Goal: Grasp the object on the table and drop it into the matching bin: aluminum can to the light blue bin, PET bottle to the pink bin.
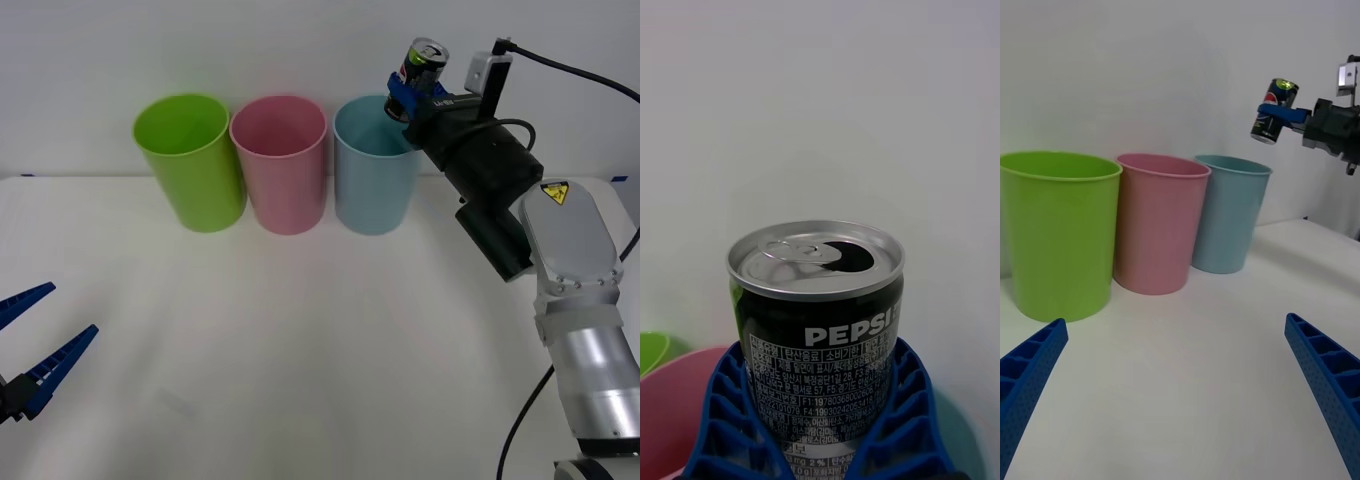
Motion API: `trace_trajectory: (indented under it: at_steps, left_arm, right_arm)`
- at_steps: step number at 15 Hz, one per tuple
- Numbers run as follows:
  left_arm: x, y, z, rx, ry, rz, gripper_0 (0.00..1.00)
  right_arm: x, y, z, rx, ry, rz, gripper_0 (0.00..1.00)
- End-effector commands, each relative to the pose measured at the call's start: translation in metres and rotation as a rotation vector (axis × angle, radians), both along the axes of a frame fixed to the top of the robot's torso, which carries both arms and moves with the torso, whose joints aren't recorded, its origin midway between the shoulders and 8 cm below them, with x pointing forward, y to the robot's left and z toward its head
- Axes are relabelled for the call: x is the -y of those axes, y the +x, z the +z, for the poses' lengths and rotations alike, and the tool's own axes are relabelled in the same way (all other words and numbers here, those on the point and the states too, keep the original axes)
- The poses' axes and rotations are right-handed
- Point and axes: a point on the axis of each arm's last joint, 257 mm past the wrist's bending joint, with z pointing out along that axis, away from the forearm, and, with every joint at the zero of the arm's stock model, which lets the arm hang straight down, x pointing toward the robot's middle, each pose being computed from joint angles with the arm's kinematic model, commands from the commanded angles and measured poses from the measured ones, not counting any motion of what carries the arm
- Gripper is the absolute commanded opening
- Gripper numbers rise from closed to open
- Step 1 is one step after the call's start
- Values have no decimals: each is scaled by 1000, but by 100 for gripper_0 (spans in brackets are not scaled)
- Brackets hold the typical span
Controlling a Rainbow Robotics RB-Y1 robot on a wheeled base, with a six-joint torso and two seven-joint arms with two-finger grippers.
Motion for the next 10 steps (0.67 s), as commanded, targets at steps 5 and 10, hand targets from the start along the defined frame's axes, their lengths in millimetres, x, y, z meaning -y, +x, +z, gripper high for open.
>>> trace_trajectory:
  at_steps: [5, 10]
  left_arm:
    - [0, 0, 0, 0, 0, 0, 100]
    - [0, 0, 0, 0, 0, 0, 100]
  right_arm:
    - [-16, 34, -3, -44, -5, -20, 0]
    - [-18, 34, -4, -40, -21, -18, 40]
